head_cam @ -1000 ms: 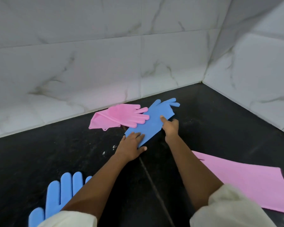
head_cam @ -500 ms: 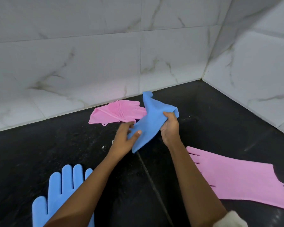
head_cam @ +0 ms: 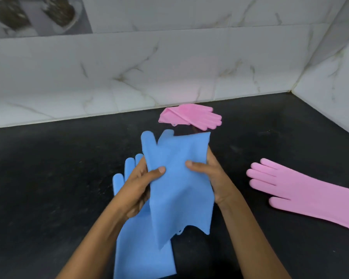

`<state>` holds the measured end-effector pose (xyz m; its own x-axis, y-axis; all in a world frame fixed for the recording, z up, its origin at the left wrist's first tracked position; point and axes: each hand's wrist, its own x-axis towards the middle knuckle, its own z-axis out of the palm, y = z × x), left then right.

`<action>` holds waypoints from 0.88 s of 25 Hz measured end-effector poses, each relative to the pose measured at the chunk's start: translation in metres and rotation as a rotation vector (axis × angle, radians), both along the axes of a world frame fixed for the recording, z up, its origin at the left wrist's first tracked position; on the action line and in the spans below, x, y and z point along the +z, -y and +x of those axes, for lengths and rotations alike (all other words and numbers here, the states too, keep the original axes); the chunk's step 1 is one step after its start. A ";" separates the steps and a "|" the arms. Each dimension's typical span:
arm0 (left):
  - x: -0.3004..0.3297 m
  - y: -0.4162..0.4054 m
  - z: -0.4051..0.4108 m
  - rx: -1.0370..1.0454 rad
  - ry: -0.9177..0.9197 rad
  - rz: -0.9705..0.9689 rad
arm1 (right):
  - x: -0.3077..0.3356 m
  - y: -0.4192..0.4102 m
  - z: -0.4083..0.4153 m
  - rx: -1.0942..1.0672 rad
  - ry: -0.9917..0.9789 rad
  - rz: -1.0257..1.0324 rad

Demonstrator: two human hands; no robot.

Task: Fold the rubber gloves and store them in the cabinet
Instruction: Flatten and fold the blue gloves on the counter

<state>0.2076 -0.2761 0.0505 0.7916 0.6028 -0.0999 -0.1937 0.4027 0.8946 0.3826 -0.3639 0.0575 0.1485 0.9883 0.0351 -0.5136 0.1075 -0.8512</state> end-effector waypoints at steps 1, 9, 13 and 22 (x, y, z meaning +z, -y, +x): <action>-0.005 0.003 -0.020 -0.013 0.017 -0.026 | -0.005 -0.001 -0.012 0.036 0.011 -0.005; -0.071 -0.008 -0.085 0.388 -0.578 0.045 | -0.072 -0.014 -0.099 -0.270 0.683 -0.641; -0.070 -0.003 -0.083 0.380 -0.594 0.244 | -0.072 -0.009 -0.110 -0.364 0.809 -0.619; -0.065 -0.001 -0.086 0.422 -0.651 0.406 | -0.070 0.004 -0.125 -0.495 0.889 -0.626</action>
<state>0.1217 -0.2752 -0.0148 0.3548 0.9196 -0.1687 0.3446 0.0391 0.9379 0.2571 -0.3683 -0.0129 0.6853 0.7129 -0.1490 0.2626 -0.4326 -0.8625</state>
